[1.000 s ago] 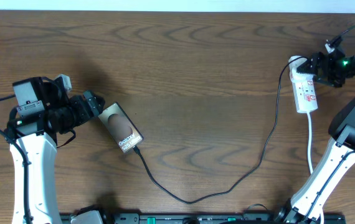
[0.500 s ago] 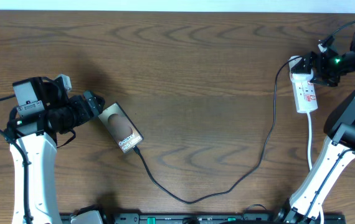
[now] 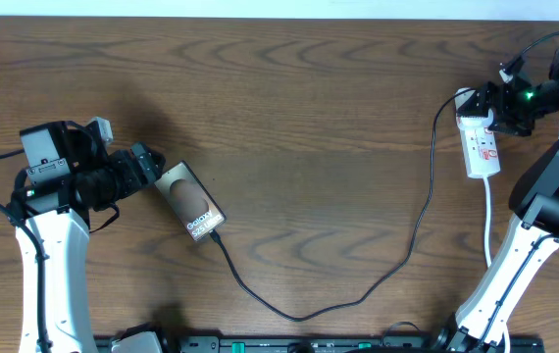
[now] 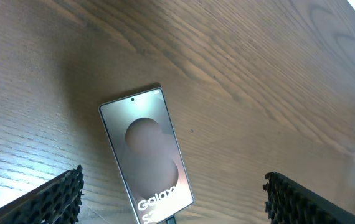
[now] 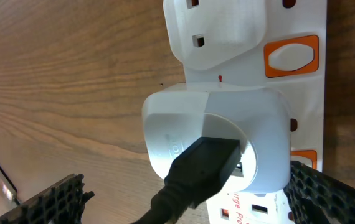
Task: Plug charger to phone and switch on socket
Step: 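Insert the white plug's prongs into the power strip socket with right gripper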
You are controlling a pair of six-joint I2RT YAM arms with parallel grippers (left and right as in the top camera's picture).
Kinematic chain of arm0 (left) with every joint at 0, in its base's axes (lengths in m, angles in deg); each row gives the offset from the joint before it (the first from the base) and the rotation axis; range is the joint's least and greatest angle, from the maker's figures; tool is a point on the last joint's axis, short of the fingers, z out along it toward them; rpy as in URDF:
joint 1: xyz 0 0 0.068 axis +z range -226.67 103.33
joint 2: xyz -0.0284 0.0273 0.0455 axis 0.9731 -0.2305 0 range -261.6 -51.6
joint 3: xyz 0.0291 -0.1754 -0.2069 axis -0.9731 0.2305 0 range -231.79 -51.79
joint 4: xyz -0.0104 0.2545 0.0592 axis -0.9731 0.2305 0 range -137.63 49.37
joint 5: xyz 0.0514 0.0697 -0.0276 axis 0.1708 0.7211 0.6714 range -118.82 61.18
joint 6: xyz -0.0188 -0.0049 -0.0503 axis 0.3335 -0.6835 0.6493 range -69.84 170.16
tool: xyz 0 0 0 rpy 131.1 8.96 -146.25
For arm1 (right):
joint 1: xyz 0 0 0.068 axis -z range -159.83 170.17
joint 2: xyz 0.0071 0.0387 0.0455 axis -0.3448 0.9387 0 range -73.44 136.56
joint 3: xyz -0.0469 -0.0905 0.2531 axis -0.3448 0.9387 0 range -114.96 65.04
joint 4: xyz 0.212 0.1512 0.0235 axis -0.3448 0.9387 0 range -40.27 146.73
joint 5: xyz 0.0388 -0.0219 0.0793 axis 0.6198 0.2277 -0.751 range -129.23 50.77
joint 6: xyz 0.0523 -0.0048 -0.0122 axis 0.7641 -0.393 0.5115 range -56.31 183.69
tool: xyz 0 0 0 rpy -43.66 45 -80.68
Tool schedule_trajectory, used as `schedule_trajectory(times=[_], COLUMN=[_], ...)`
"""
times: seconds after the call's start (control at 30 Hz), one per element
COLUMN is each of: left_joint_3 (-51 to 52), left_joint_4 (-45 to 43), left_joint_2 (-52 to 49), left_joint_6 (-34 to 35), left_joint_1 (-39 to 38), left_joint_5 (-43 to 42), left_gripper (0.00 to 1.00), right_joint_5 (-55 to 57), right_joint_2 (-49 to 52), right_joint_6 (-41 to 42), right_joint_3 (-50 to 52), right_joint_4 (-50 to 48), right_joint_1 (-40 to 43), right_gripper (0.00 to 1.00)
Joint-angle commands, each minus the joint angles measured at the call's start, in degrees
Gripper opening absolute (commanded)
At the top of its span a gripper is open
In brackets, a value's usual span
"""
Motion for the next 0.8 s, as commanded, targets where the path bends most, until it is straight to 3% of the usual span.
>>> schedule_trajectory(times=[0.0,0.77], left_joint_3=[-1.27,-1.27], left_joint_4=[0.31,0.50], left_joint_2=[-0.20,-0.20], left_joint_6=[-1.22,-1.22], left_joint_1=[0.17,0.17], left_joint_5=[-0.35,-0.35], left_gripper=[0.91,0.91], right_joint_5=[0.44,0.20], right_joint_2=[0.35,0.50], right_joint_6=[-0.09,0.35], right_joint_3=[-0.59,0.83], right_joint_4=[-0.17,-1.20], right_joint_1=[-0.50,-2.05], right_gripper=[0.99,0.99])
